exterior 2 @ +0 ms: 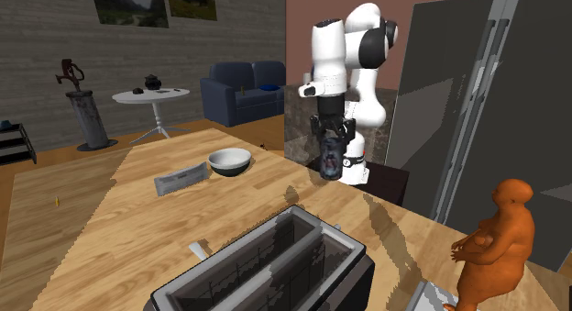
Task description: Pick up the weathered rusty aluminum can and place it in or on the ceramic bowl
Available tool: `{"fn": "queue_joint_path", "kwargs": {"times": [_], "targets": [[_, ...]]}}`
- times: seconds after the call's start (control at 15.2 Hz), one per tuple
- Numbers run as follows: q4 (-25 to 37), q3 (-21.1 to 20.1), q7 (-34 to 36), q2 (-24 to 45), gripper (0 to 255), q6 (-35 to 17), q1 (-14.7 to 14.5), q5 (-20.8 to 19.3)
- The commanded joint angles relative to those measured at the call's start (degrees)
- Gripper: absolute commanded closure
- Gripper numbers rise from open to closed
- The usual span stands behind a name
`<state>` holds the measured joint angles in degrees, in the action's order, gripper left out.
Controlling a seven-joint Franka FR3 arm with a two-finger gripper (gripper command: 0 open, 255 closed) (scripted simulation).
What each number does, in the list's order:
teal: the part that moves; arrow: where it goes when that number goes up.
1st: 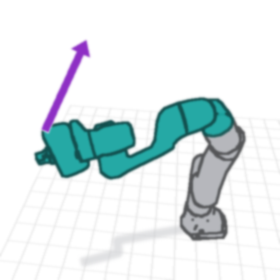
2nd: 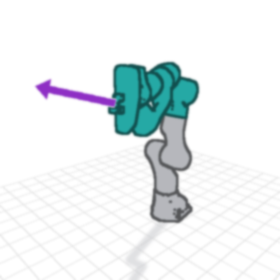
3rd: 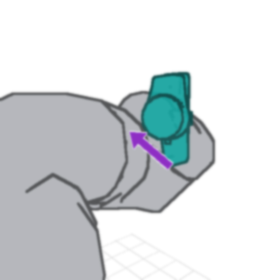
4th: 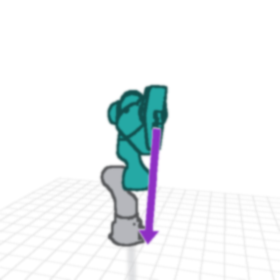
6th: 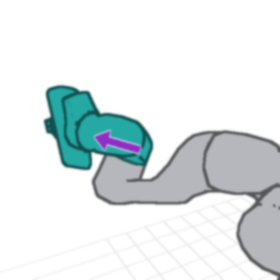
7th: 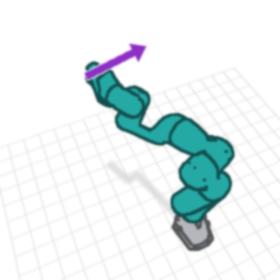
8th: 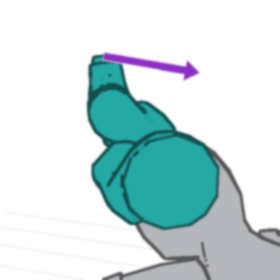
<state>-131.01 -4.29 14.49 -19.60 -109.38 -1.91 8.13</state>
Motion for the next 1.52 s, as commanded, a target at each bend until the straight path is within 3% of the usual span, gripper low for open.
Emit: {"fn": "queue_joint_path", "kwargs": {"times": [0.0, 0.73, 1.45], "targets": [[1.2, 0.0, 0.2, -0.3, 255, 1.6, 0.0, -0.1], [2.9, 10.7, -14.7, -0.5, 255, 4.9, 6.6, -4.8], [12.3, 21.1, -30.0, 6.9, 255, 7.8, 12.5, -7.5]]}}
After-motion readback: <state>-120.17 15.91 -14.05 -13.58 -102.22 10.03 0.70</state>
